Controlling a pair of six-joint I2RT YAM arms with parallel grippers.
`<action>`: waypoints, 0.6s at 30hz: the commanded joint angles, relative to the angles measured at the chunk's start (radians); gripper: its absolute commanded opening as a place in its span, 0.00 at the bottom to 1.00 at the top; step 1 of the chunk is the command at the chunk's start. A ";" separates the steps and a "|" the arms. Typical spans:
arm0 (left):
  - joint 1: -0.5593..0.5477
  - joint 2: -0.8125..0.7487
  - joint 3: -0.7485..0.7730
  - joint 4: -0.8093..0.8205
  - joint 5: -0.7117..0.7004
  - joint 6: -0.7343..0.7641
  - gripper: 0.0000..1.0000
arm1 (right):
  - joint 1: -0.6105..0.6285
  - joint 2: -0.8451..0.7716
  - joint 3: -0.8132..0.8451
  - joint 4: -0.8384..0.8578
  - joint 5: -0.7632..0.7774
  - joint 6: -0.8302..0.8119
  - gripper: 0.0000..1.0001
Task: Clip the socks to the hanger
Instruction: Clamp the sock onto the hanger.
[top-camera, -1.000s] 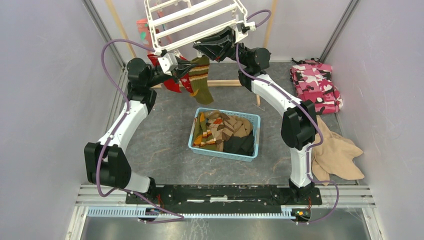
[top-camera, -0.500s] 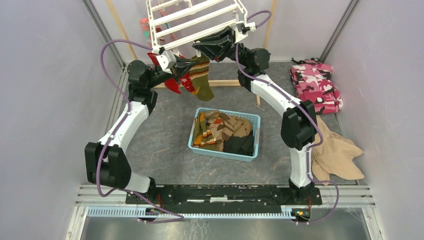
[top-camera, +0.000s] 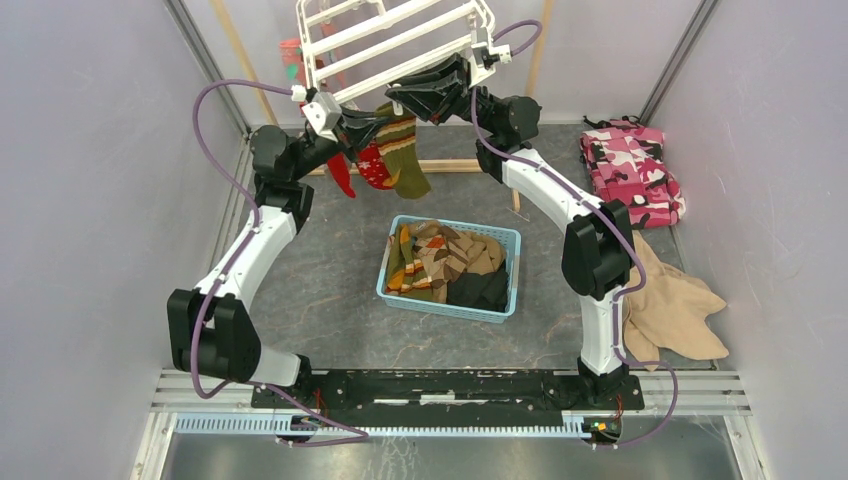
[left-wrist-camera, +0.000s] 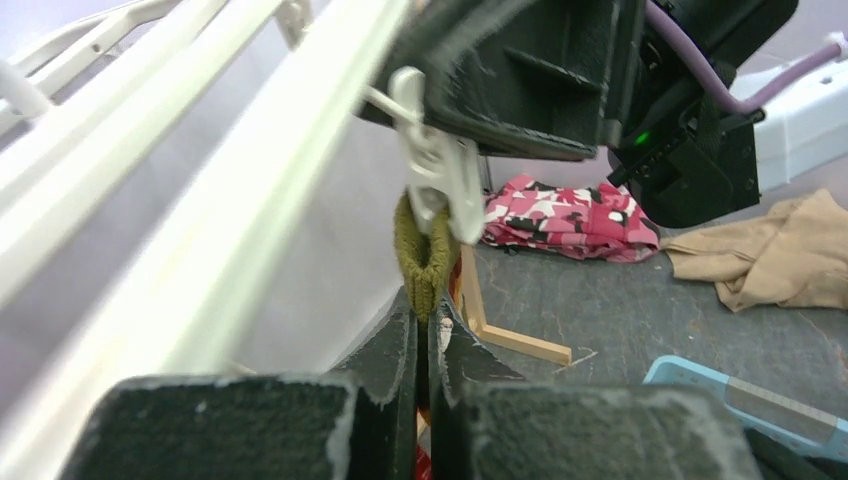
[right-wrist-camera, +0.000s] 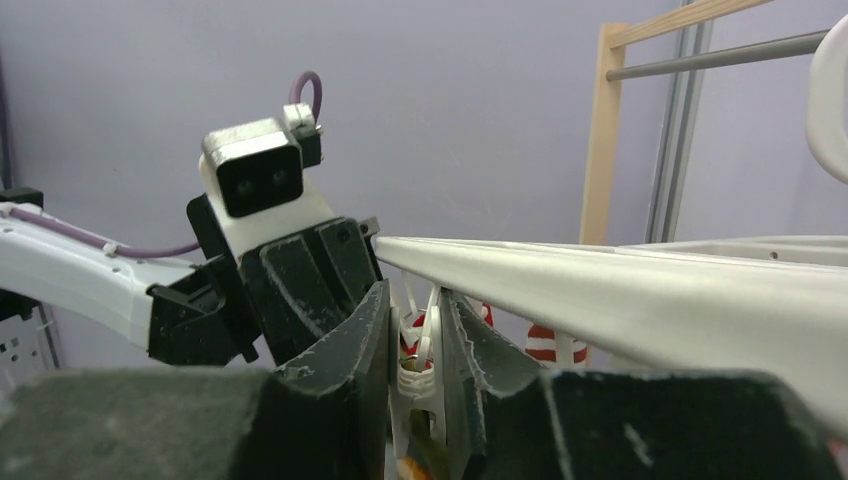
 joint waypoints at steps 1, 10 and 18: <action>0.019 -0.042 0.003 0.099 -0.076 -0.097 0.02 | -0.004 0.011 0.008 0.034 -0.065 0.034 0.05; 0.018 -0.038 0.005 0.144 -0.045 -0.157 0.02 | -0.002 0.012 0.015 0.033 -0.063 0.032 0.05; 0.019 -0.038 -0.005 0.132 -0.018 -0.163 0.02 | -0.003 0.007 0.002 0.048 -0.062 0.038 0.29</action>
